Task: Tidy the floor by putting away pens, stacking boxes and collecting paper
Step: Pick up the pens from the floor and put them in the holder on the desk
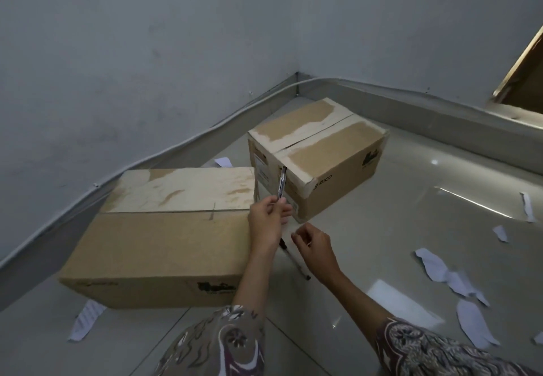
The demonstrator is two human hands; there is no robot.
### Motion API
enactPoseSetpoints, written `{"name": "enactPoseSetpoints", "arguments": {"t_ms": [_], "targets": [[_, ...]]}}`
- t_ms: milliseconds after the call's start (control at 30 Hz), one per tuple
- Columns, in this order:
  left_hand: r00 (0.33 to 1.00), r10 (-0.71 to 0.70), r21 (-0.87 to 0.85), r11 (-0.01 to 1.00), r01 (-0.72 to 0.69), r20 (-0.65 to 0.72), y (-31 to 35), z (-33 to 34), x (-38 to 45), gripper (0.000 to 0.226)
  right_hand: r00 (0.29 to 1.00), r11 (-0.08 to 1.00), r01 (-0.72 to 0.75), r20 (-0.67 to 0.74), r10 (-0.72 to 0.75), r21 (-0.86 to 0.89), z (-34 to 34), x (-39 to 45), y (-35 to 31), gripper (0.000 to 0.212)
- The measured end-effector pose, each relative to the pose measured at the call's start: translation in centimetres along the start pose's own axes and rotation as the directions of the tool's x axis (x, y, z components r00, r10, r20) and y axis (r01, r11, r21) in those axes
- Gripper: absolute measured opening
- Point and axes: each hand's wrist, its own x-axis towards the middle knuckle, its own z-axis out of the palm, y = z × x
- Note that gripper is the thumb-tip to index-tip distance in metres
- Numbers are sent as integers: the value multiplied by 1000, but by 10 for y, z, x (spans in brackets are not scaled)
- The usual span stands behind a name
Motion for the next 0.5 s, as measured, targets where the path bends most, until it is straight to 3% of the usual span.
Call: {"name": "enactPoseSetpoints", "arguments": {"t_ms": [67,133,267,367,500], "targets": [[999,16,-18,1000,-15,30,10,-11,2,15,994,985,-14,106,32,-171,9,2,11,16],[999,19,-57,998,-16,49,19,-21,3,14,968,935,-11,229,98,-353,19,3,20,30],[998,13,-137,991,-5,58,33,-39,1,13,936,785,119,332,115,-608,32,-1,26,28],[998,9,-161,987,0,58,40,-49,-2,15,944,762,70,290,158,-644,38,0,23,24],[999,-20,-195,980,27,38,44,-55,-2,14,955,862,-187,117,272,-472,47,4,5,13]]}}
